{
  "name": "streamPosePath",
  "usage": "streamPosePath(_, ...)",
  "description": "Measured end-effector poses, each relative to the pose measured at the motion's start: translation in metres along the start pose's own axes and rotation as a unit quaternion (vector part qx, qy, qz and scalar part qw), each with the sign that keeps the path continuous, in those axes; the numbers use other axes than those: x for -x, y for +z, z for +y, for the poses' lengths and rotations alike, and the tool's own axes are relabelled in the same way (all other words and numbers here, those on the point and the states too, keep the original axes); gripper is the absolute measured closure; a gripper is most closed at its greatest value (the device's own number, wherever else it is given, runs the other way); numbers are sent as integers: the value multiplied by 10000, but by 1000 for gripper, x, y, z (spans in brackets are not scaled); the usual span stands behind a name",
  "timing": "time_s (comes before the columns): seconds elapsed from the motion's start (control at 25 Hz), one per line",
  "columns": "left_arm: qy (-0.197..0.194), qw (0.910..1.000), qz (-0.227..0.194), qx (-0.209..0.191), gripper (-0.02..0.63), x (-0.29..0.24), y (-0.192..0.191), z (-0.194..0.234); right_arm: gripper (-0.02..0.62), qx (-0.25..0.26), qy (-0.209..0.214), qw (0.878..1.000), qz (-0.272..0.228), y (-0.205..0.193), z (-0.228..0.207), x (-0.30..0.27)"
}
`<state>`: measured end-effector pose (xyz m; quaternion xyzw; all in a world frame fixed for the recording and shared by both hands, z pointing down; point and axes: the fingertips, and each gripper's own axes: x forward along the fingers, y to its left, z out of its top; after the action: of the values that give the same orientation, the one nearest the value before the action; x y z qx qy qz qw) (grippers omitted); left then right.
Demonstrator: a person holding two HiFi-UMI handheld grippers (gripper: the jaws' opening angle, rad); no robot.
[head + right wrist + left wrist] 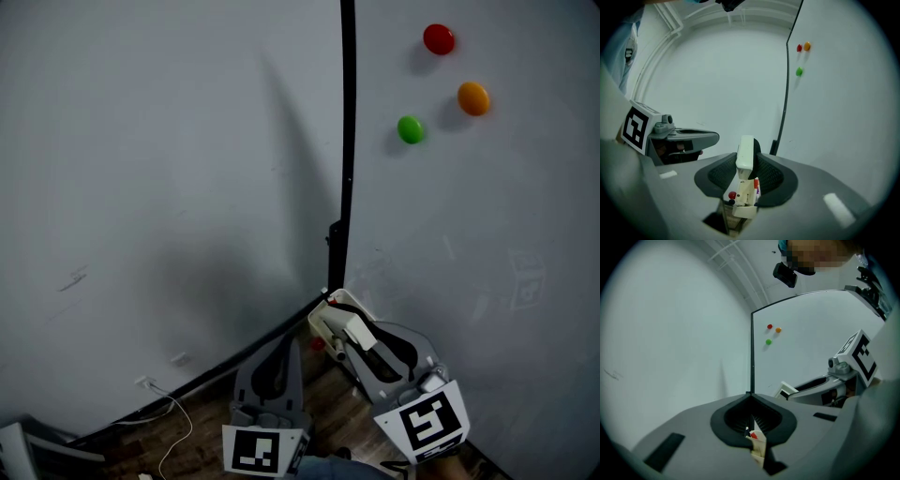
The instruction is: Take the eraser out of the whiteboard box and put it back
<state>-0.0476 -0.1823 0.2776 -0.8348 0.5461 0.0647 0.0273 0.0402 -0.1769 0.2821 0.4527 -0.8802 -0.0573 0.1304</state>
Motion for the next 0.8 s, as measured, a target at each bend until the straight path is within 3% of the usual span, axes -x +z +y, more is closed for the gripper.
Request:
streamPosePath(0.32,-54,9999,-34,90,600,-12,-1,3,469,-5,41,9999,162,-9,-6,-12)
streamPosePath(0.8,-44,9989,268,373,600,-41,-34,26,469,-101,188,9955,920,-55,-8,-52)
